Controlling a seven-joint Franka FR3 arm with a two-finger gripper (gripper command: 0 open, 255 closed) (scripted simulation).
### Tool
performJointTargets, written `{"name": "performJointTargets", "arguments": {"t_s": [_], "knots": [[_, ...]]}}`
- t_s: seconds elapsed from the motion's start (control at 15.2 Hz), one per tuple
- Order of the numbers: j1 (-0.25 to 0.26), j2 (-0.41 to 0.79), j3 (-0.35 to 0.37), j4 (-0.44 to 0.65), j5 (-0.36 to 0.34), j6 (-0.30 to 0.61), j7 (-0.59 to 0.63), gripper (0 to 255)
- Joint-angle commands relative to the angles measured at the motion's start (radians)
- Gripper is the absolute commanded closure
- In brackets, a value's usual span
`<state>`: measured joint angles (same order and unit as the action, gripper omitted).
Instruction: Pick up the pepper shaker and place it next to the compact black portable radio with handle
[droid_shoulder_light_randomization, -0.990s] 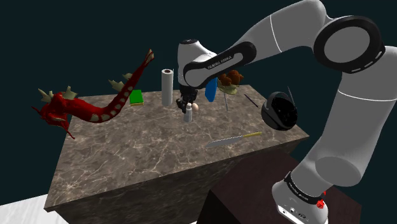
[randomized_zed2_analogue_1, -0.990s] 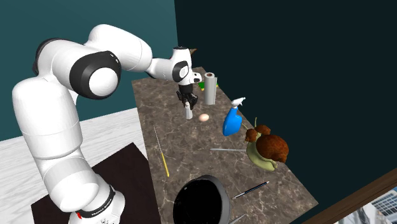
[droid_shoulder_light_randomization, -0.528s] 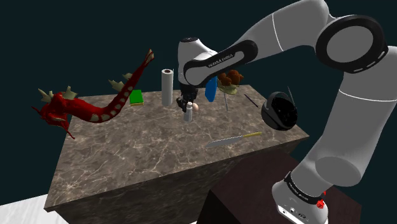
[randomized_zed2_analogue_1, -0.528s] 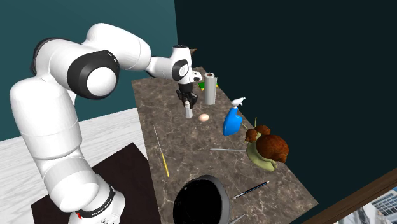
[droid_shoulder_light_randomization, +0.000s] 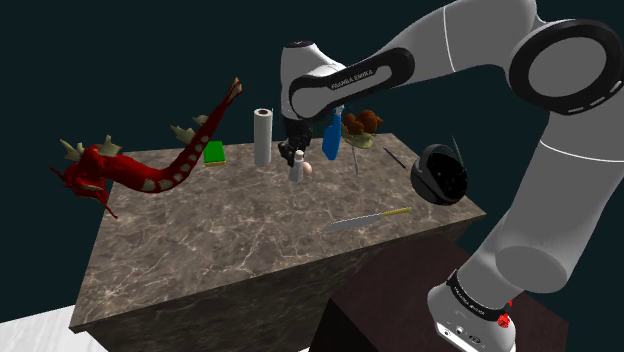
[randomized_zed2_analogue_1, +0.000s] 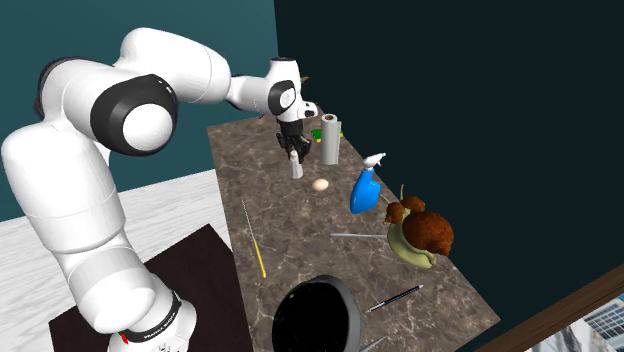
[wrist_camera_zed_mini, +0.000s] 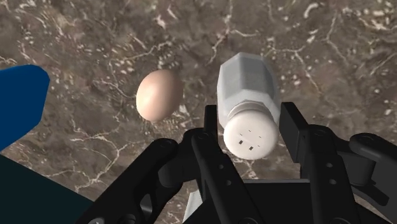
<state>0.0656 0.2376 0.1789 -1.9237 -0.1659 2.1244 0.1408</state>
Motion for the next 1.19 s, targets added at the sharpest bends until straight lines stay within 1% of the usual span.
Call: {"name": "performJointTargets", "arguments": {"t_s": [0.0,1.12], "knots": [[0.000,-0.013,0.002,0.014,0.005,-0.027,-0.003,255],[-0.001,-0.082,0.008,0.156,0.031,-0.235,-0.036,255]]}}
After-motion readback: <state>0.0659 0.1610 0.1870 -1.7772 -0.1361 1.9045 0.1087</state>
